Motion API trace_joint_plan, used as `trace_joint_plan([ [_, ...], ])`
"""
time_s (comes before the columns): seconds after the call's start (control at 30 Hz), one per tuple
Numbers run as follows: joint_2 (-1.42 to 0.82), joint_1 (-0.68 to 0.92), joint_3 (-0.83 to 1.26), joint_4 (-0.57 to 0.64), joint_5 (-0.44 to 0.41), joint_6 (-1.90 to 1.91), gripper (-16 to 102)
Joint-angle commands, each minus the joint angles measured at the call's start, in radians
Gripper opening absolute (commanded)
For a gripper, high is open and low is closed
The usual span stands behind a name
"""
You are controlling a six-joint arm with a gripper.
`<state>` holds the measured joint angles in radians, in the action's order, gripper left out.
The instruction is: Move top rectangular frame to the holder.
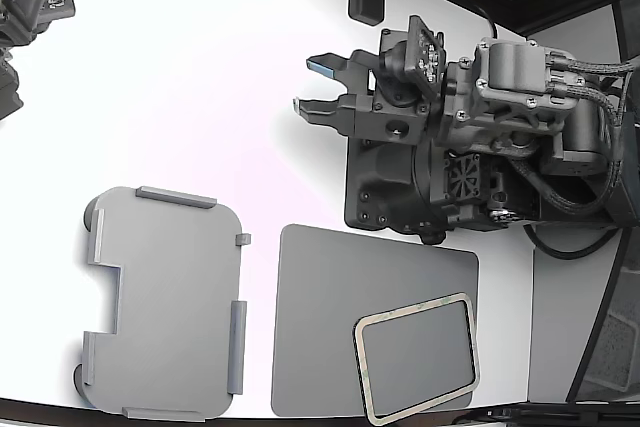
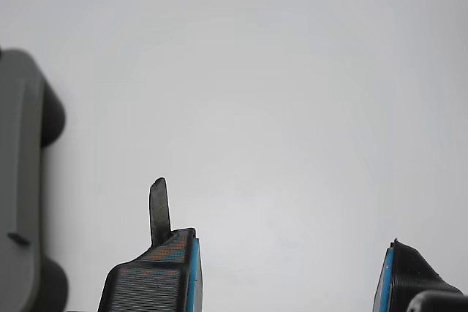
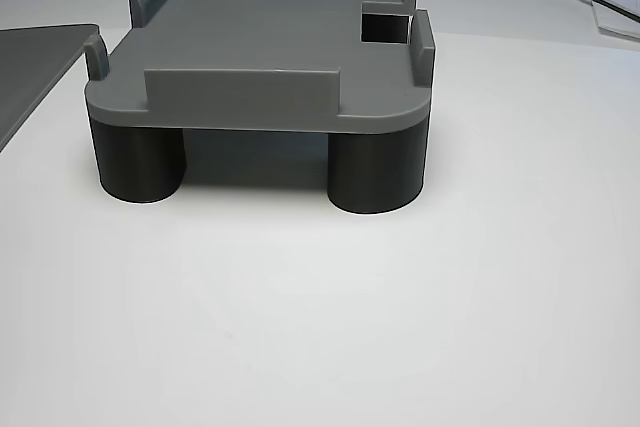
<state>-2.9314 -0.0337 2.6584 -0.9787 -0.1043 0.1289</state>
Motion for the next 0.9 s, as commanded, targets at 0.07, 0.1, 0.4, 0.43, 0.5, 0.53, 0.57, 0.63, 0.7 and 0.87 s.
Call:
trace_joint_plan([
  [0.07, -0.021, -0.017, -0.021, 0.012, 0.037, -0.025, 100],
  [0.1, -0.018, -0.017, -0.021, 0.012, 0.037, -0.026, 100],
  [0.4, -0.023, -0.017, -0.021, 0.011, 0.040, -0.029, 100],
  [0.43, -0.023, -0.017, -0.021, 0.011, 0.040, -0.029, 100],
  [0.5, -0.023, -0.017, -0.021, 0.011, 0.043, -0.035, 100],
  [0.53, -0.018, -0.015, -0.032, 0.012, 0.043, -0.040, 100],
  [0.57, -0.008, -0.011, -0.049, 0.012, 0.043, -0.044, 100],
  [0.63, 0.018, 0.002, -0.091, 0.012, 0.046, -0.055, 100],
  [0.7, 0.055, 0.005, -0.141, 0.014, 0.061, -0.077, 100],
  [0.87, 0.276, 0.126, -0.394, -0.126, 0.021, -0.054, 100],
])
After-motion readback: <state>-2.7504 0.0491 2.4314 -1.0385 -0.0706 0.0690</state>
